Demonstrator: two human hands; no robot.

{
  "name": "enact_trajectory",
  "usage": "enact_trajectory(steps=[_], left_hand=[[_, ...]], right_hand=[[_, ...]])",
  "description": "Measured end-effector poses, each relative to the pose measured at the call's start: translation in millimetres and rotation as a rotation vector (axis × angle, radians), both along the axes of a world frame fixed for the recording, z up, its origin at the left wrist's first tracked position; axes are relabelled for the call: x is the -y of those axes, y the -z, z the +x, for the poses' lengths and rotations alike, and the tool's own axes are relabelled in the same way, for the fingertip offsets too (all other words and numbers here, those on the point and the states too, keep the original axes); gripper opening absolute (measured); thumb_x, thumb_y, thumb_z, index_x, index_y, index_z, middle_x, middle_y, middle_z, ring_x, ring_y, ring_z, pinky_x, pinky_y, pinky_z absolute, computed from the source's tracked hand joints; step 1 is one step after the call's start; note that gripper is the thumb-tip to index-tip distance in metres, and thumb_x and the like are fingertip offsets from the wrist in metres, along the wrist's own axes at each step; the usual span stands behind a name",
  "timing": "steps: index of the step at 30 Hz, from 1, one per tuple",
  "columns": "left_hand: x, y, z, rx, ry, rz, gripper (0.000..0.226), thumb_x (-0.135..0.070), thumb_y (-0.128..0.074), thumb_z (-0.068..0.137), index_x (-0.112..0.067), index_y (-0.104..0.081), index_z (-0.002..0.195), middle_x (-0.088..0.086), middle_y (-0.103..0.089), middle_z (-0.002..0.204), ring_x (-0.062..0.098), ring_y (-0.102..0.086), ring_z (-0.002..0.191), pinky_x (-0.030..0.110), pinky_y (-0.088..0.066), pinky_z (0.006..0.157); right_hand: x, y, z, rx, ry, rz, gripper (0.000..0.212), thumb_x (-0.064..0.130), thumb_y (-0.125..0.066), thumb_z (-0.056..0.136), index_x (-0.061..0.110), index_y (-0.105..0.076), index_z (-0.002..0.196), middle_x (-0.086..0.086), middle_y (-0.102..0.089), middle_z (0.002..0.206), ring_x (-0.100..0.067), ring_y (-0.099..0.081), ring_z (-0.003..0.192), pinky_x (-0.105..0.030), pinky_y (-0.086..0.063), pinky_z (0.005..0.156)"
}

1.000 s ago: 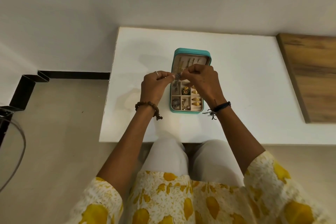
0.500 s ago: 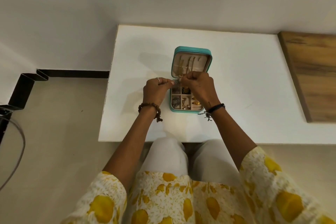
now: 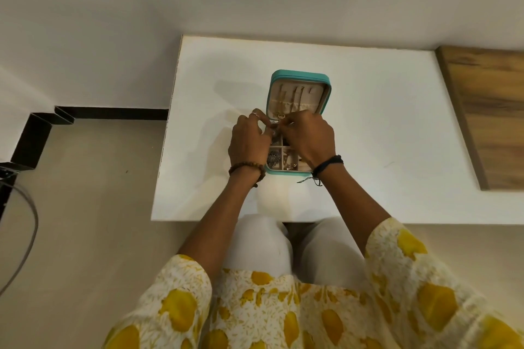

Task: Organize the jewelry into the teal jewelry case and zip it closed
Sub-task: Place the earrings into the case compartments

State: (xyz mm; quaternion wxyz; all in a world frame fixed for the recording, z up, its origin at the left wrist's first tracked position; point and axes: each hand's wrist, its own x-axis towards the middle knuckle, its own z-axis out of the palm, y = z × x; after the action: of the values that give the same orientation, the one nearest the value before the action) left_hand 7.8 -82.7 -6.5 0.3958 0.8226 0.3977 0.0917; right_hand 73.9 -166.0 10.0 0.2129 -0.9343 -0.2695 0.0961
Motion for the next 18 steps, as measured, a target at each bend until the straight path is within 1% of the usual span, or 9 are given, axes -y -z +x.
enact_trajectory(steps=[2,4,6,9,11,13,14,16,18], left_hand=[[0,0,2,0.013,-0.011,-0.061,0.017,-0.023,-0.057,0.088,-0.014,-0.054,0.102,0.01,-0.059,0.103,0.024,-0.058,0.091,0.029,-0.045,0.068],[-1,0,5,0.02,-0.021,-0.115,0.02,-0.022,-0.057,0.088,-0.012,-0.051,0.105,0.007,-0.059,0.1,0.021,-0.057,0.087,0.028,-0.044,0.069],[-2,-1,5,0.056,-0.036,-0.194,0.02,-0.02,-0.059,0.087,-0.011,-0.051,0.104,0.003,-0.056,0.093,0.017,-0.053,0.082,0.026,-0.043,0.07],[-7,3,0,0.172,-0.096,-0.352,0.012,-0.016,-0.058,0.087,-0.011,-0.057,0.098,0.001,-0.056,0.089,0.016,-0.053,0.081,0.026,-0.044,0.071],[-13,8,-7,0.223,-0.115,-0.417,0.013,-0.011,-0.054,0.088,-0.007,-0.062,0.098,0.002,-0.058,0.085,0.015,-0.055,0.077,0.022,-0.048,0.064],[-18,14,-13,0.274,-0.116,-0.484,0.018,-0.006,-0.052,0.088,-0.002,-0.064,0.1,0.0,-0.059,0.077,0.012,-0.055,0.069,0.013,-0.048,0.054],[-20,15,-15,0.3,-0.111,-0.515,0.02,-0.004,-0.053,0.087,0.0,-0.065,0.103,-0.001,-0.059,0.076,0.012,-0.055,0.068,0.011,-0.049,0.054],[-24,14,-15,0.352,-0.062,-0.557,0.025,-0.001,-0.056,0.086,-0.003,-0.063,0.11,0.002,-0.063,0.085,0.013,-0.058,0.075,0.014,-0.052,0.063],[-27,11,-10,0.377,0.037,-0.57,0.038,0.003,-0.058,0.083,-0.008,-0.057,0.12,0.004,-0.063,0.102,0.012,-0.06,0.083,0.015,-0.053,0.073]], right_hand=[[-1,-1,0,0.072,-0.006,-0.029,0.025,0.028,-0.051,0.09,0.014,-0.066,0.103,-0.011,-0.069,0.094,-0.029,-0.063,0.082,-0.029,-0.043,0.065],[-1,-1,-1,0.12,-0.002,-0.042,0.024,0.029,-0.051,0.09,0.014,-0.063,0.105,-0.011,-0.068,0.095,-0.03,-0.063,0.082,-0.03,-0.042,0.064],[1,-1,0,0.105,0.006,-0.024,0.024,0.03,-0.051,0.091,0.014,-0.064,0.103,-0.011,-0.069,0.095,-0.03,-0.063,0.082,-0.029,-0.043,0.065],[12,-1,1,-0.081,0.09,0.14,0.019,0.03,-0.055,0.088,0.019,-0.069,0.094,-0.007,-0.071,0.09,-0.025,-0.065,0.081,-0.032,-0.049,0.067],[25,-2,5,-0.225,0.194,0.322,0.014,0.027,-0.058,0.085,0.021,-0.07,0.086,-0.004,-0.071,0.082,-0.02,-0.065,0.075,-0.034,-0.052,0.068],[38,-3,8,-0.301,0.287,0.472,0.014,0.022,-0.059,0.086,0.015,-0.07,0.084,-0.003,-0.069,0.076,-0.008,-0.062,0.065,-0.026,-0.049,0.062],[43,-4,10,-0.321,0.328,0.53,0.015,0.02,-0.058,0.087,0.01,-0.07,0.088,-0.002,-0.067,0.075,-0.003,-0.059,0.061,-0.019,-0.046,0.058],[52,-2,16,-0.375,0.419,0.623,0.02,0.017,-0.056,0.089,0.003,-0.069,0.097,-0.002,-0.065,0.078,-0.002,-0.055,0.059,-0.013,-0.042,0.052],[55,-1,23,-0.489,0.466,0.714,0.023,0.015,-0.052,0.092,0.003,-0.066,0.105,-0.005,-0.064,0.086,-0.008,-0.056,0.065,-0.015,-0.046,0.053]])
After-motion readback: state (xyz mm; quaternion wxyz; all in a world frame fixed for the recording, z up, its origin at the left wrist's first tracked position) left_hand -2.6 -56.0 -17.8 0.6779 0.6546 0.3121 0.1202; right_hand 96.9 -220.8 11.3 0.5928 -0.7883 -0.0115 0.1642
